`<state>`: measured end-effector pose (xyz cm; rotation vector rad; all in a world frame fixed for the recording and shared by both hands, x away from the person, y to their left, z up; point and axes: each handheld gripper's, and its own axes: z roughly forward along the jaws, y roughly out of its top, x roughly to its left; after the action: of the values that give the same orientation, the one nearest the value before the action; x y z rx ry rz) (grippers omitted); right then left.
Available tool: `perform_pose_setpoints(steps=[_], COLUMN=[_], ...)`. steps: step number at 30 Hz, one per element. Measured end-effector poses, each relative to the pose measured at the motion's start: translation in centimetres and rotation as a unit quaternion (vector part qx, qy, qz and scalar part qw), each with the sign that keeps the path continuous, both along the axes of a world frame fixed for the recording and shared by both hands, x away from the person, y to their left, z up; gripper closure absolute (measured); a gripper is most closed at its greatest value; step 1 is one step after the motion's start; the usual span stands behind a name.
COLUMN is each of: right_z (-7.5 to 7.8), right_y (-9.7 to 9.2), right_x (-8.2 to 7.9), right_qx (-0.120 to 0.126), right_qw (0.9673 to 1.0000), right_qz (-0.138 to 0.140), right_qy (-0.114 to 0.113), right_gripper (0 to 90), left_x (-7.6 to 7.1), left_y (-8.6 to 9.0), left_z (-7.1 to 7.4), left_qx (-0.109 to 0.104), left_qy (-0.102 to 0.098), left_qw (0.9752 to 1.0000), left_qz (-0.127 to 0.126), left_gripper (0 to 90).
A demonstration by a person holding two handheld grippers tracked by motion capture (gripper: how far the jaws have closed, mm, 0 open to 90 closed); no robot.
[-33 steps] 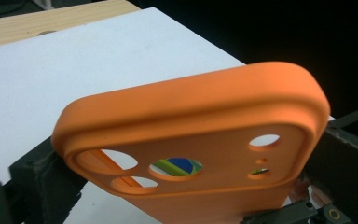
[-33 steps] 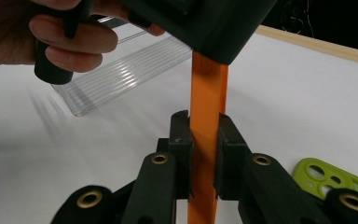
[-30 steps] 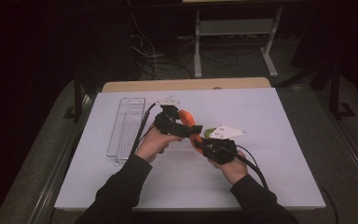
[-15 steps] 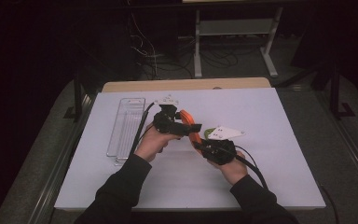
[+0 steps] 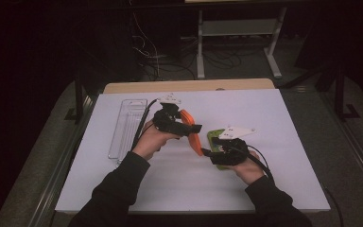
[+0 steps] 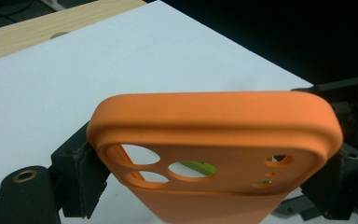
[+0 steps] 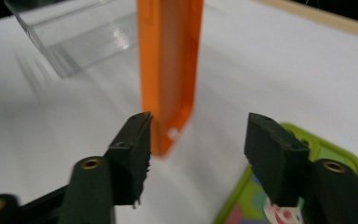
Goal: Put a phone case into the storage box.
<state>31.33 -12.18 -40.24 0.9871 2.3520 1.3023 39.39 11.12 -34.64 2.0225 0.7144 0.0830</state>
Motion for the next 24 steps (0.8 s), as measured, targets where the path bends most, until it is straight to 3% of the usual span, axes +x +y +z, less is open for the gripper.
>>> perform_pose_setpoints(steps=[7,11,18,24], right_z=[-1.0,-1.6,-2.5,-2.9], right_y=[-1.9,-2.9,-4.2,-5.1], right_x=[-0.2,-0.7,-1.6,-2.2], right_qx=[-0.039,-0.060,-0.076,-0.069], right_qw=[0.9989,0.9980,0.9970,0.9970], right_qz=[-0.001,-0.005,-0.007,-0.024], right_qy=[0.026,0.017,0.017,0.026], right_gripper=[17.8,12.7,0.9,0.0], left_x=[0.1,0.1,0.5,0.5], left_y=[0.6,1.3,3.4,5.2], left_z=[0.8,1.5,2.7,3.9], left_qx=[0.016,0.025,0.040,0.037], left_qy=[-0.004,-0.010,-0.024,-0.030], left_qw=[0.9998,0.9994,0.9982,0.9974], left_qz=[0.011,0.020,0.038,0.054], left_gripper=[14.2,14.3,14.3,14.4])
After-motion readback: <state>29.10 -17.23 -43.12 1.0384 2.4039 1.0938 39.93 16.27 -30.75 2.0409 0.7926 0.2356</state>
